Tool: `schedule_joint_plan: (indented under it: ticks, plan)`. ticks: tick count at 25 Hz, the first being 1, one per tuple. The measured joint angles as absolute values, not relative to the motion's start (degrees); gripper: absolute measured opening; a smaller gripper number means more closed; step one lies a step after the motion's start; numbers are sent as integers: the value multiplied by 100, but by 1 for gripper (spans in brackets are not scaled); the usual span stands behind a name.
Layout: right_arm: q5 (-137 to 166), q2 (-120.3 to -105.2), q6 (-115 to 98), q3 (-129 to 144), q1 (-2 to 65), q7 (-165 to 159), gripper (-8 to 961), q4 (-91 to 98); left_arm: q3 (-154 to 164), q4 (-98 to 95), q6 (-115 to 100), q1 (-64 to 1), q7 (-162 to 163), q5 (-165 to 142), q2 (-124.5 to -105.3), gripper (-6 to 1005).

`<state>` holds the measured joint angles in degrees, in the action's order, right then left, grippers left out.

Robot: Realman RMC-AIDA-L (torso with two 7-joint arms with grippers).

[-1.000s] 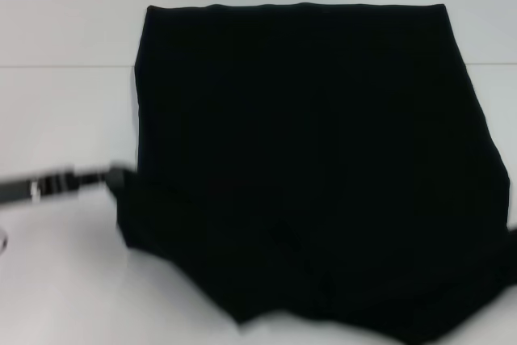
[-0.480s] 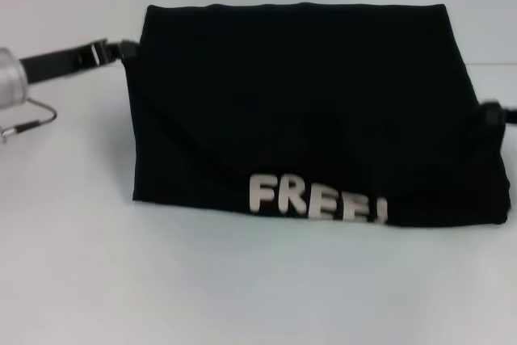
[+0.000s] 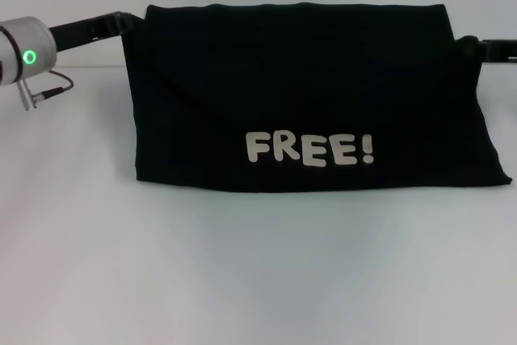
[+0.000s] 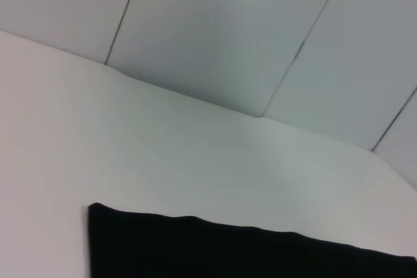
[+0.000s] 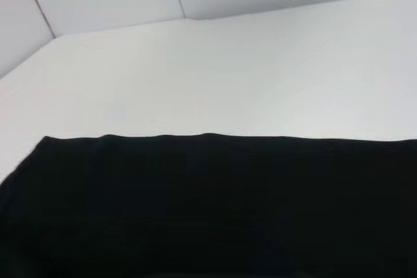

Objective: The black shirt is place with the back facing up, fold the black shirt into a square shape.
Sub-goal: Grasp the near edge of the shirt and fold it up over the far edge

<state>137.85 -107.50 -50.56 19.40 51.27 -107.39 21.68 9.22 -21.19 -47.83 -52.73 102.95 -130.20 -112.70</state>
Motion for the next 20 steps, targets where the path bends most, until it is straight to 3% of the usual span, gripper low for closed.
schedule_joint_plan:
  ticks: [6, 12, 16, 20]
  plan:
    - [13769, -10868, -4275, 2011, 5150, -10617, 42, 1774, 923, -1911, -4358, -5243, 9948, -12850, -11415, 57]
    - [13764, -11170, -3785, 1972, 5055, -10502, 46, 1748, 953, -1896, -4047, -5185, 9578, -12799, -11670, 61]
    - [13671, -11207, -3727, 1975, 4988, -10452, 53, 1783, 1051, -1920, -4024, -5168, 9370, -12782, -11748, 64]
    - [13387, -11233, -3769, 2001, 4873, -10334, 59, 1941, 1423, -1951, -4022, -5164, 9356, -12783, -11748, 139]
